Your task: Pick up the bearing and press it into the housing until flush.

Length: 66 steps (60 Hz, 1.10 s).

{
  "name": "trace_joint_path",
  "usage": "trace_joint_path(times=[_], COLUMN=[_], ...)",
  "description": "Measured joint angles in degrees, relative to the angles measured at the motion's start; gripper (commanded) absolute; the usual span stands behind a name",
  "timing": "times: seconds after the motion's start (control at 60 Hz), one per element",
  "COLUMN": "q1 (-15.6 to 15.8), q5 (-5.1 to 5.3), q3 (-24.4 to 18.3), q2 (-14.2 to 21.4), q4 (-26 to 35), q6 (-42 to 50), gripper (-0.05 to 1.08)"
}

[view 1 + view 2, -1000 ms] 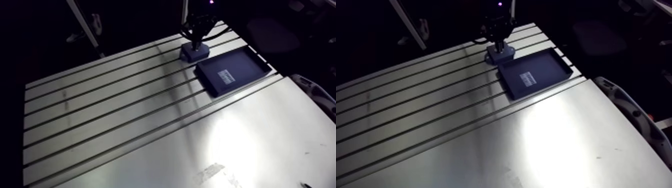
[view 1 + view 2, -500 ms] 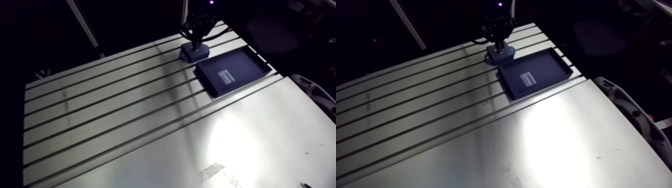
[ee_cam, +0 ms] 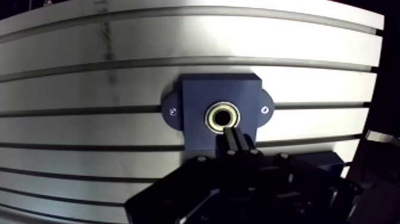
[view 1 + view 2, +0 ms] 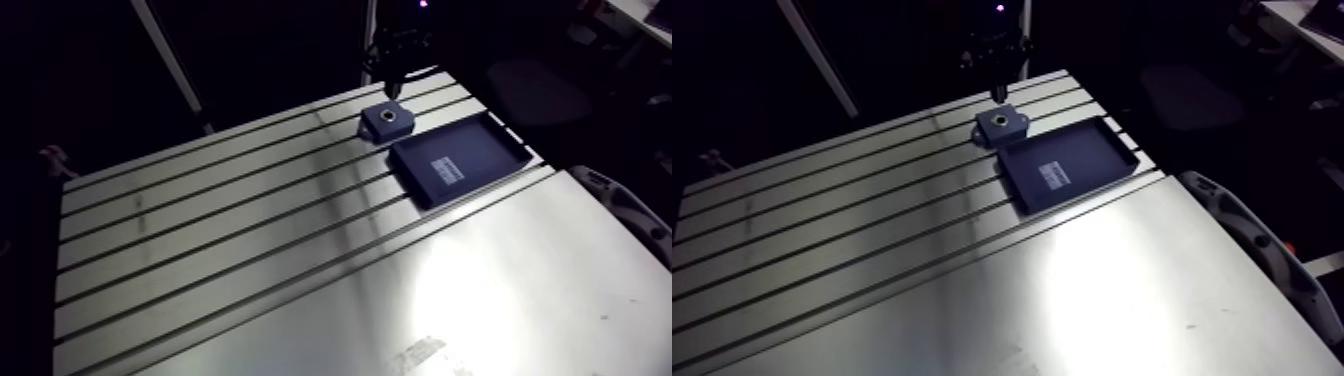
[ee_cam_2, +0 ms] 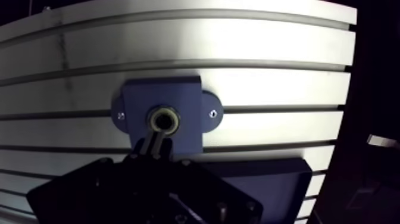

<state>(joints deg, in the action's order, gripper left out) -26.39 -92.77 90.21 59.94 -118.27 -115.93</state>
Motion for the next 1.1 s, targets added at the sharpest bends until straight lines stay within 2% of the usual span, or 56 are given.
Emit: trace_joint_path(times=[0.517, 1.1], q1=[0.4, 1.3], q5=[0.66, 2.22], q3=[2.6, 5.3], q2=[6.4, 10.2], q4=[1.5, 2.1], q6=[0.0, 0.3], gripper=[1.08, 1.07])
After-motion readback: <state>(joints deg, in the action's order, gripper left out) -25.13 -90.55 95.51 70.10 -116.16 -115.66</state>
